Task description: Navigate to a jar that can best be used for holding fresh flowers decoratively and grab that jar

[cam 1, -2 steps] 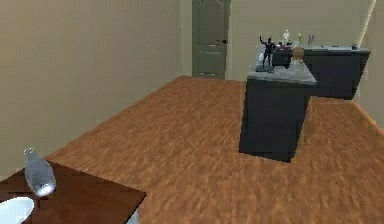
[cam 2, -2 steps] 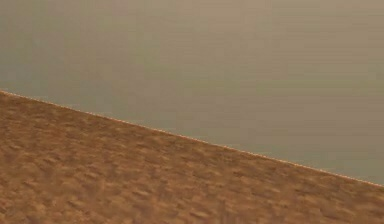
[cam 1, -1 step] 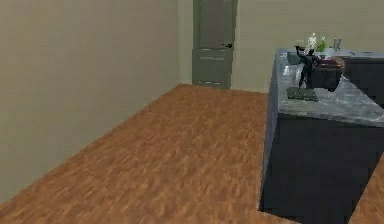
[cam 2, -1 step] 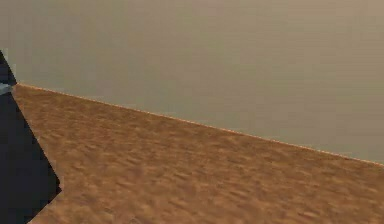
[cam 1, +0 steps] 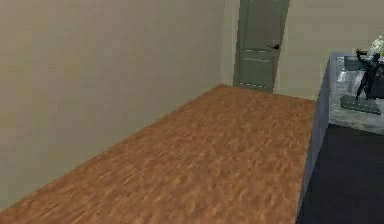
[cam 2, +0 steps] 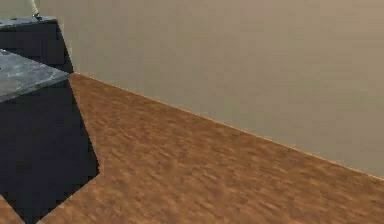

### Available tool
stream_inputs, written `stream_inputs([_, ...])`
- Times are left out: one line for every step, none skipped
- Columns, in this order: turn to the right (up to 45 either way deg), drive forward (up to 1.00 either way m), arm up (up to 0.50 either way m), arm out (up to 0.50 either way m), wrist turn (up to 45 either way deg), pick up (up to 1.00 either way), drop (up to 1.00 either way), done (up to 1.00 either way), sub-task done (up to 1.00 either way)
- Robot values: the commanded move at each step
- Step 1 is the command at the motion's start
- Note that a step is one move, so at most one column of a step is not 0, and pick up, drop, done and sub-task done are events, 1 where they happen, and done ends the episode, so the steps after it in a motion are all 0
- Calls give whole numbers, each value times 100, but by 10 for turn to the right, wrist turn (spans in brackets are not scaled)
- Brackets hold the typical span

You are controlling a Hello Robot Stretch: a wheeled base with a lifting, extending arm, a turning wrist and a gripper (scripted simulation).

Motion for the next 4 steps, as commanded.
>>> stream_inputs([0,20,0,0,0,0,0,0,0])
stream_inputs([-450,0,0,0,0,0,0,0,0])
stream_inputs([-120,0,0,0,0,0,0,0,0])
stream_inputs([0,50,0,0,0,0,0,0,0])
